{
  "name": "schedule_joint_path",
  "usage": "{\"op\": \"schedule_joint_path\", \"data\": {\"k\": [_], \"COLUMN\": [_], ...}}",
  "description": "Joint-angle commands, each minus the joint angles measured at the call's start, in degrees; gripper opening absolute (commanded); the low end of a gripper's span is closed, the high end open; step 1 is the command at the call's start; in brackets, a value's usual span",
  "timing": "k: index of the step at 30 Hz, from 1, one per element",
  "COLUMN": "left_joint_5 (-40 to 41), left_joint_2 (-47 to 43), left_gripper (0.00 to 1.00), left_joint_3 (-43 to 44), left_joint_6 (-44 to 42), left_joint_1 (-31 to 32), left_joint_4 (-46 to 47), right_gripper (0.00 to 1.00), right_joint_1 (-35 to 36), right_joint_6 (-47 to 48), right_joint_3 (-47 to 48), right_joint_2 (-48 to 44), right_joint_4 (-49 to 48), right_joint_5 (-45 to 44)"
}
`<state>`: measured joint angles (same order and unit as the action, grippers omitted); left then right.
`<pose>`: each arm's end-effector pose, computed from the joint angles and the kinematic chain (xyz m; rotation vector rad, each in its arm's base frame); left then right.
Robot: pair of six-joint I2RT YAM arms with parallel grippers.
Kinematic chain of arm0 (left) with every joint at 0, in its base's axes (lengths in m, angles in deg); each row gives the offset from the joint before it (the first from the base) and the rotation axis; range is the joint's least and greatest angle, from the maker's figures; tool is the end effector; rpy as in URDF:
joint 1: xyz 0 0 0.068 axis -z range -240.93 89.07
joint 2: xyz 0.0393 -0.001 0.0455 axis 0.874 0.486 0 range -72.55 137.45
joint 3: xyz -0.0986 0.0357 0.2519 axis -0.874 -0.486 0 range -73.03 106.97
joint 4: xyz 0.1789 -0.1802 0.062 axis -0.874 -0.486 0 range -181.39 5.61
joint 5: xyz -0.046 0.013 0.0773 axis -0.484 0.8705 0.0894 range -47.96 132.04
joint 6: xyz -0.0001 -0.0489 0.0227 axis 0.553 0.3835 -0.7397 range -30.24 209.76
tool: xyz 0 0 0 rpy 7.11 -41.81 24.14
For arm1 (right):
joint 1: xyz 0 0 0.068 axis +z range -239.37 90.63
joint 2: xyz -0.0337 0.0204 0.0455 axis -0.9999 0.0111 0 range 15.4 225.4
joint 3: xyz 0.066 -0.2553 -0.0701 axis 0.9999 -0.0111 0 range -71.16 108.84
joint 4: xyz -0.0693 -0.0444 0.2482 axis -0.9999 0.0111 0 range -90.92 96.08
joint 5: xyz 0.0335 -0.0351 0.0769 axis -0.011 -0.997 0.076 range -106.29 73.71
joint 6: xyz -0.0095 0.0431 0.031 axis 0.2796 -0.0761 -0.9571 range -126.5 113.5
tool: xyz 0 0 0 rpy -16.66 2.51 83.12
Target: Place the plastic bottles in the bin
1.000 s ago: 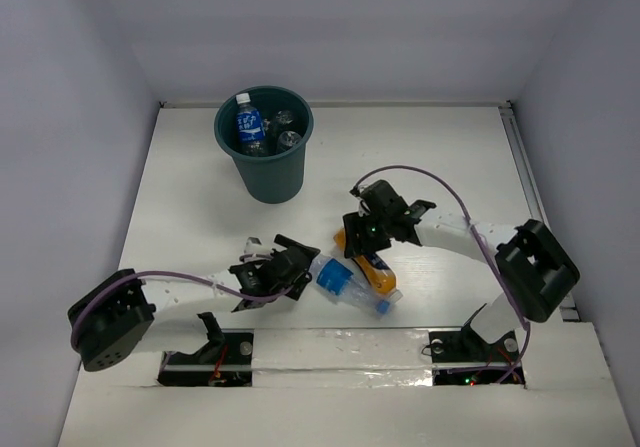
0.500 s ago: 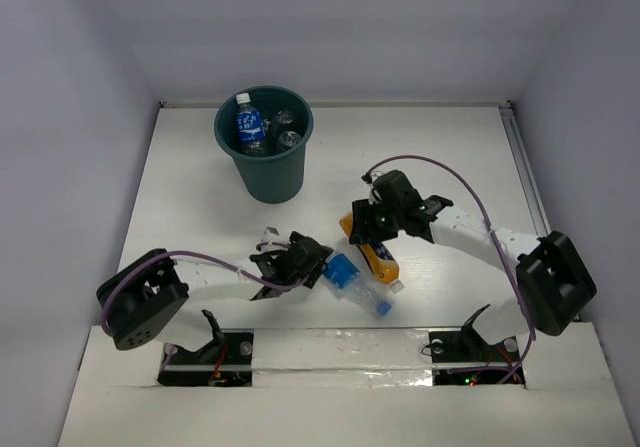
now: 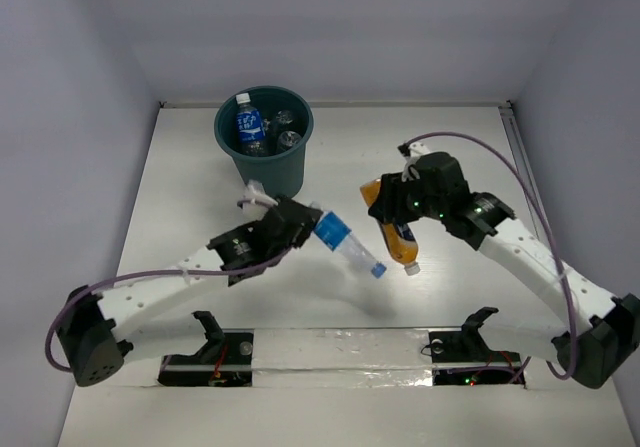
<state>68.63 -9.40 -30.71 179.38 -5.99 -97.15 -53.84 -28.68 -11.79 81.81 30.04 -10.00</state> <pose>0.1504 -0.1867 0.2595 -0.9388 2.0533 -0.9830 0.2021 0.1491 0.3176 -0.3304 2.2910 0.6559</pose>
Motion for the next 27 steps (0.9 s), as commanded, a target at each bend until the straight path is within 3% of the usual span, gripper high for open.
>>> {"op": "schedule_joint_path", "data": {"k": [1, 4, 8, 13, 16, 21, 27], "left_joint_5": [6.54, 7.51, 8.39, 11.72, 13.04, 19.19, 19.03], "left_joint_2": [-5.40, -6.12, -3.14, 6.09, 11.80, 16.29, 16.04], "left_gripper": [0.15, 0.15, 0.15, 0.15, 0.15, 0.15, 0.19], "left_joint_3": [12.29, 23.18, 37.80, 55.19, 60.92, 62.36, 55.25], "left_joint_6": [-11.21, -20.17, -32.73, -50.11, -56.29, -67.73, -77.48], "left_joint_1": [-2.80, -5.88, -15.44, -26.62, -30.94, -32.09, -32.09], "left_joint_4": [-7.53, -8.78, -9.04, -10.18, -9.83, -5.98, 2.37], "right_gripper": [0.54, 0.54, 0.54, 0.54, 0.54, 0.54, 0.55], "right_joint_1": [-1.69, -1.69, -1.69, -1.69, -1.69, -1.69, -1.69], "right_joint_6": [2.05, 2.13, 0.91, -0.85, -2.17, -3.57, -7.34], "right_joint_3": [6.70, 8.91, 9.97, 12.43, 14.36, 18.67, 25.17], "right_joint_2": [-5.06, -7.17, -8.49, -7.70, -7.35, -4.81, 1.51], "right_joint_4": [4.54, 6.48, 4.82, 2.88, 0.77, -0.90, -7.83], "right_joint_5": [-2.59, -1.98, 1.44, 6.62, 8.83, 10.50, 11.03]}}
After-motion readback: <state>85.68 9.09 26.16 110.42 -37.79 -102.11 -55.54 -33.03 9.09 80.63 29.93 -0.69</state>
